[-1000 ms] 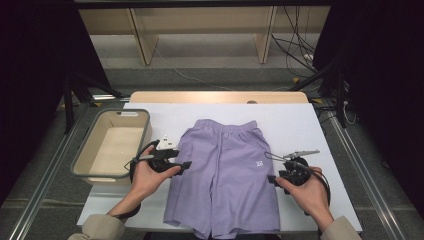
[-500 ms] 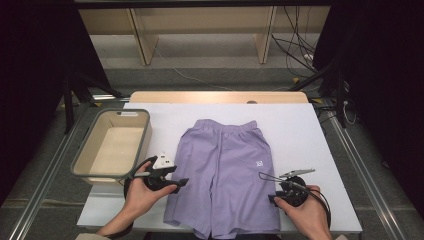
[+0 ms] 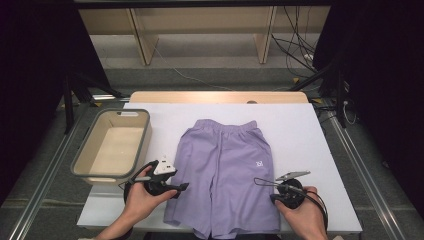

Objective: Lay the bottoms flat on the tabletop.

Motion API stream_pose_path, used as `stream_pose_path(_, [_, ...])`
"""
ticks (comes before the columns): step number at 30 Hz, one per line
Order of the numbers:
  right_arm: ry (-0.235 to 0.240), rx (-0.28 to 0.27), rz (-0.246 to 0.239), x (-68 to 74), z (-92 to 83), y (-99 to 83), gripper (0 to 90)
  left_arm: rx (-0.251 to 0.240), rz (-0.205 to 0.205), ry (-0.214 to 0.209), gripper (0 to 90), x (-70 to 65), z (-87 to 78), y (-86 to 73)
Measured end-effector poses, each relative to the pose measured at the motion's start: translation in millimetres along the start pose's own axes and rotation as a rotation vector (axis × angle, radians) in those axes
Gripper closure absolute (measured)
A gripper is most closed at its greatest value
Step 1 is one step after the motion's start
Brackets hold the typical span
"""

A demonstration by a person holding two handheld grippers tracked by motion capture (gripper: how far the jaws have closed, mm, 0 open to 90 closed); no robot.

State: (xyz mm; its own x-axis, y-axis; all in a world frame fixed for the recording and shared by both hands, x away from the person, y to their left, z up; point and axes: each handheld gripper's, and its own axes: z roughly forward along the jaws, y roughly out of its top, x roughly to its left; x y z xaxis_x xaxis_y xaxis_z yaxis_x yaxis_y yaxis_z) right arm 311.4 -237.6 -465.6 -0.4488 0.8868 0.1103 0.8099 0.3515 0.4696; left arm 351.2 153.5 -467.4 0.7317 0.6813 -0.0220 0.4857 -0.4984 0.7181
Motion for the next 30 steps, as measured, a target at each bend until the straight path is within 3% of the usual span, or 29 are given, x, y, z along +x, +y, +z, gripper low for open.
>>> stream_pose_path(10, [-0.031,0.000,0.019,-20.6,-19.0,4.5,90.0,0.007,0.012,0.001,34.6,-0.1,1.3,-0.2])
stream_pose_path(17, [-0.040,0.017,0.061,-35.7,-25.5,2.1,90.0,0.005,0.010,0.001,34.7,-0.5,1.7,-0.1])
stream_pose_path(24, [-0.091,0.015,0.068,-47.8,-28.1,1.0,90.0,0.006,0.013,0.001,34.5,-0.1,1.6,0.1])
stream_pose_path(26, [-0.102,0.009,0.040,-48.9,-26.4,0.9,90.0,0.006,0.012,0.001,34.2,-0.1,1.7,0.0])
stream_pose_path(28, [-0.081,0.028,0.037,-48.1,-25.8,0.0,82.3,0.002,0.011,0.002,34.1,0.2,1.1,0.0])
stream_pose_path(30, [-0.055,0.019,0.063,-48.2,-27.2,-1.8,74.6,-0.001,0.005,0.003,34.0,0.8,0.8,-0.1])
